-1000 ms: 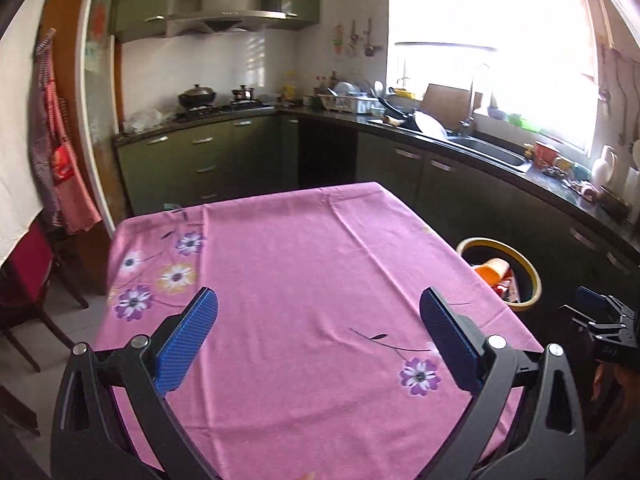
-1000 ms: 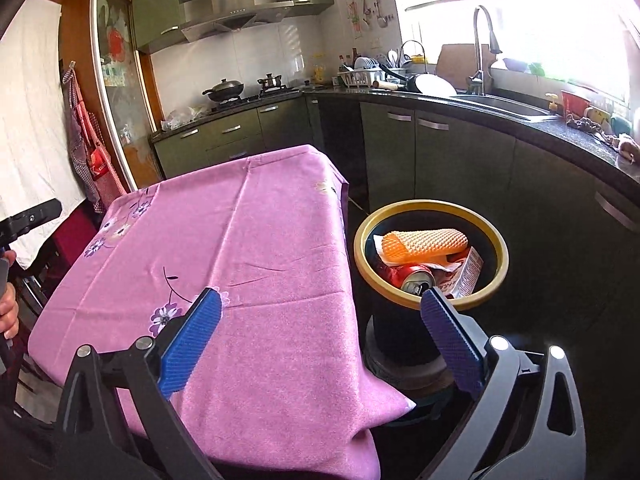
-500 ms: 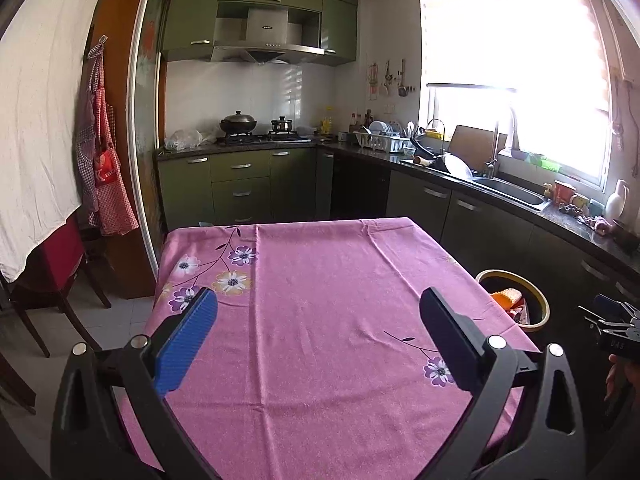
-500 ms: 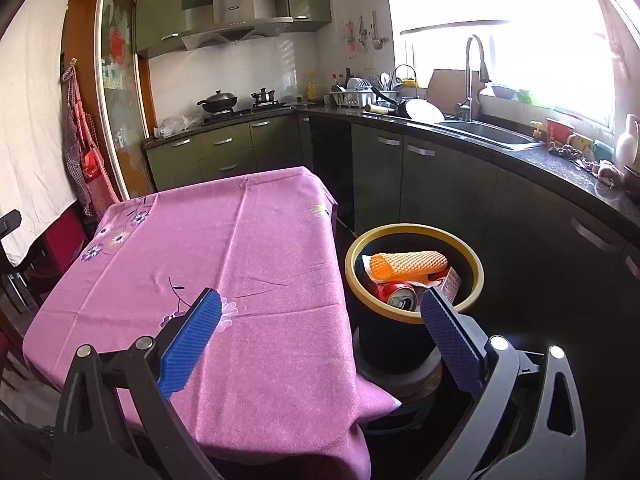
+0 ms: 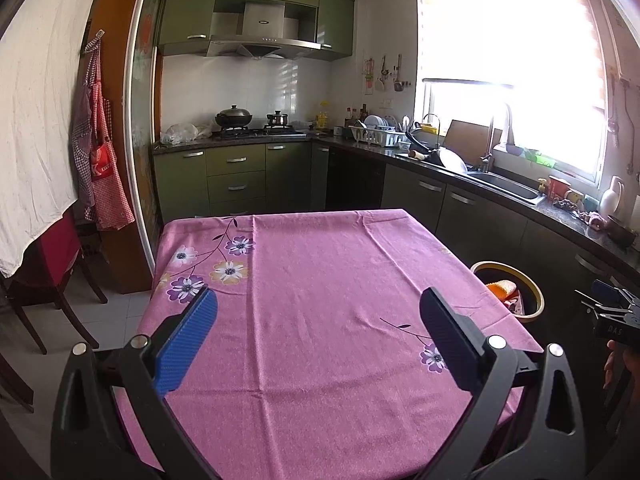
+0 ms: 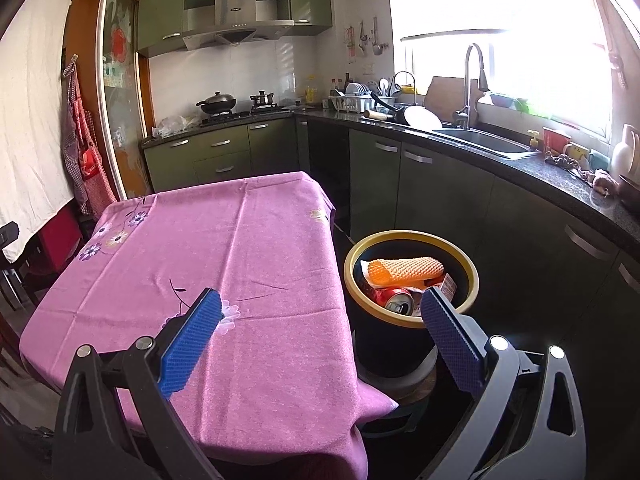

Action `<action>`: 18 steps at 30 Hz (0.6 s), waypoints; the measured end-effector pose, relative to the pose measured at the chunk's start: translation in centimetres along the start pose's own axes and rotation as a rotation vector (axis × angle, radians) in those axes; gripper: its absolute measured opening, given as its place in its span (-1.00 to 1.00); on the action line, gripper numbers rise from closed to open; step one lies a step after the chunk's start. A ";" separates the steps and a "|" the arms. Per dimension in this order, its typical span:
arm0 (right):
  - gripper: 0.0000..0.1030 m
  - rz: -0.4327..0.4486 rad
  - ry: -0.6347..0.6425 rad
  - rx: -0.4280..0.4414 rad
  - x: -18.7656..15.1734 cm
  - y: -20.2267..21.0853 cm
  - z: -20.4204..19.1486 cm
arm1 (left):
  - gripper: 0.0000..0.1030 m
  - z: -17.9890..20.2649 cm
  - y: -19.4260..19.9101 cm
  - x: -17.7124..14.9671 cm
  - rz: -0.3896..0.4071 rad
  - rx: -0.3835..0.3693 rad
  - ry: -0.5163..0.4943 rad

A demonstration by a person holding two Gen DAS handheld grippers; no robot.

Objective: Collect trash

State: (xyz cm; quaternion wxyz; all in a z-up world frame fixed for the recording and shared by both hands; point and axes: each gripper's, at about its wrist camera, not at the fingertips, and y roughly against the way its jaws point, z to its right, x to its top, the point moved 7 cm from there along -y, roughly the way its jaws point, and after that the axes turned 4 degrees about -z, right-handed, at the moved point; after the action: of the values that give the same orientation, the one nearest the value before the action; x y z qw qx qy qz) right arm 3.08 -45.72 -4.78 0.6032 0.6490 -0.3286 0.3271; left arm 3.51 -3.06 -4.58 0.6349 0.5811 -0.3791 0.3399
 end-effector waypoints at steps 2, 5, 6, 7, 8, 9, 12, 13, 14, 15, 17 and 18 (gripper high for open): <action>0.91 0.002 0.001 -0.001 0.0 0.1 -0.1 | 0.87 0.0 0.0 -0.1 -0.002 -0.002 -0.002; 0.91 0.004 0.000 -0.001 0.2 0.1 0.0 | 0.87 0.2 0.0 -0.2 -0.006 -0.007 -0.006; 0.91 0.004 0.000 -0.002 0.2 0.1 -0.1 | 0.87 0.2 0.0 -0.2 -0.007 -0.008 -0.007; 0.91 0.005 -0.001 -0.003 0.2 0.1 -0.1 | 0.87 0.3 -0.1 -0.2 -0.008 -0.009 -0.008; 0.91 0.005 -0.002 -0.002 0.2 0.1 0.0 | 0.87 0.3 -0.1 -0.2 -0.008 -0.010 -0.009; 0.91 0.006 -0.003 -0.001 0.2 0.1 0.0 | 0.87 0.3 -0.1 -0.2 -0.009 -0.011 -0.009; 0.91 0.006 -0.003 -0.002 0.2 0.1 0.0 | 0.87 0.4 -0.2 -0.3 -0.012 -0.015 -0.012; 0.91 0.006 -0.004 -0.002 0.2 0.1 0.1 | 0.87 0.5 -0.2 -0.3 -0.013 -0.015 -0.013; 0.91 0.006 -0.003 -0.001 0.2 0.1 0.0 | 0.87 0.5 -0.2 -0.3 -0.014 -0.016 -0.014; 0.91 0.005 -0.003 -0.002 0.2 0.1 0.0 | 0.87 0.5 -0.2 -0.3 -0.015 -0.016 -0.015; 0.91 0.004 -0.004 -0.001 0.2 0.0 0.0 | 0.87 0.6 -0.3 -0.4 -0.018 -0.017 -0.018; 0.91 0.003 -0.003 -0.001 0.2 0.0 0.0 | 0.87 0.6 -0.3 -0.4 -0.018 -0.016 -0.019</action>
State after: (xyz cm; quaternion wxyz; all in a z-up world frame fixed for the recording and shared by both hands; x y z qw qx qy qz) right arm 3.22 -45.77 -4.57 0.6025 0.6487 -0.3308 0.3268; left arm 3.53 -3.70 -5.02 0.6390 0.5825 -0.3826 0.3256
